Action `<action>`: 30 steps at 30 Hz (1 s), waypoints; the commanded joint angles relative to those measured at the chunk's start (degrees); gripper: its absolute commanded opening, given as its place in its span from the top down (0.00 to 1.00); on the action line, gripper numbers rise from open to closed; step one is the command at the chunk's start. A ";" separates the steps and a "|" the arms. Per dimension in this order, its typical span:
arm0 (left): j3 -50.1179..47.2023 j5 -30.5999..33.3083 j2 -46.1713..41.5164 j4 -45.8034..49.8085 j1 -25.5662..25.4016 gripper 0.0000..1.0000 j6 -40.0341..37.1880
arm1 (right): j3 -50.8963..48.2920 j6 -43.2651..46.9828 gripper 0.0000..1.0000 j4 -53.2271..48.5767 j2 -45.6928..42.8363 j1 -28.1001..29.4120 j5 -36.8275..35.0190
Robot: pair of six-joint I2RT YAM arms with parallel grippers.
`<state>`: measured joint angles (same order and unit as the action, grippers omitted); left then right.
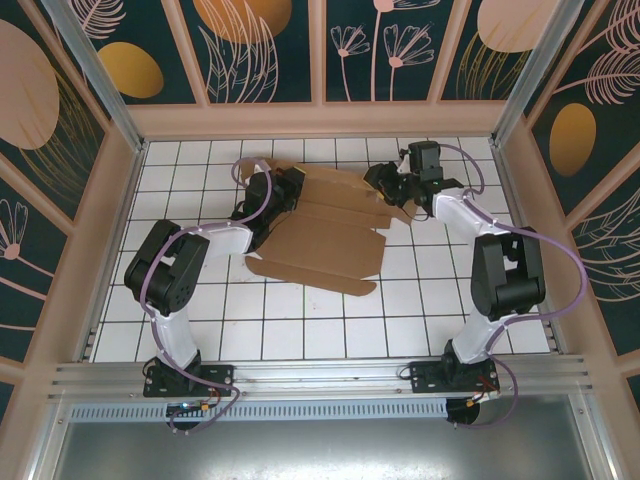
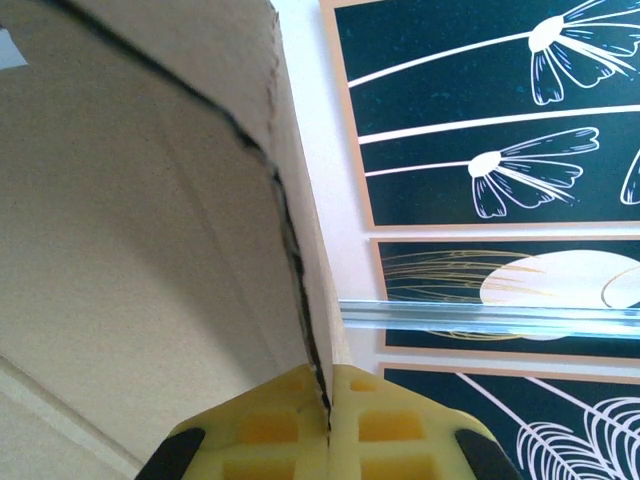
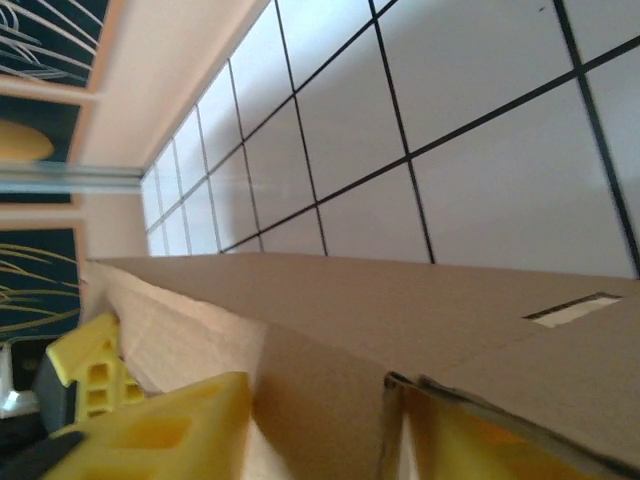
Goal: Fold the paper box
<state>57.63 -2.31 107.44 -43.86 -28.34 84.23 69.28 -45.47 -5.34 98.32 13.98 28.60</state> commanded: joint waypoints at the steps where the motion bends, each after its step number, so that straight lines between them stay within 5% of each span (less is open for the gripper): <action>1: -1.29 -0.87 1.01 -1.19 0.34 1.00 -0.04 | -1.89 -2.66 0.67 4.62 0.34 0.09 0.86; 4: -1.29 -0.58 0.64 -0.86 0.39 1.00 -0.03 | -2.18 -2.46 0.68 4.29 0.06 -0.24 0.17; 8: -1.22 1.14 -0.82 1.81 0.48 1.00 -0.62 | -1.16 3.20 0.46 -1.93 -3.37 -0.51 -6.37; 11: -0.25 3.46 -2.45 6.66 0.56 1.00 -1.60 | -3.25 8.11 0.39 -5.52 -8.91 -0.62 -12.62; 15: 2.56 7.20 -3.57 15.03 0.56 1.00 -2.38 | -10.48 12.93 0.43 -6.26 -16.87 -1.05 -17.20; 22: 6.09 8.88 -1.53 19.45 0.56 1.00 -2.13 | -19.18 16.79 0.71 -2.85 -15.68 1.26 -17.13; 25: 5.44 7.93 -1.01 17.93 0.49 1.00 -1.57 | -18.33 17.68 0.70 -1.96 -11.07 3.41 -20.40; 30: 3.82 6.12 -1.11 13.95 0.54 1.00 -1.38 | -15.09 17.88 0.53 1.32 -1.71 3.74 -21.23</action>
<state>62.57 4.54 105.16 -29.61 -28.08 83.64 51.83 -28.99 -7.35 93.51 17.67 10.04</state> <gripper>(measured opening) 0.050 0.456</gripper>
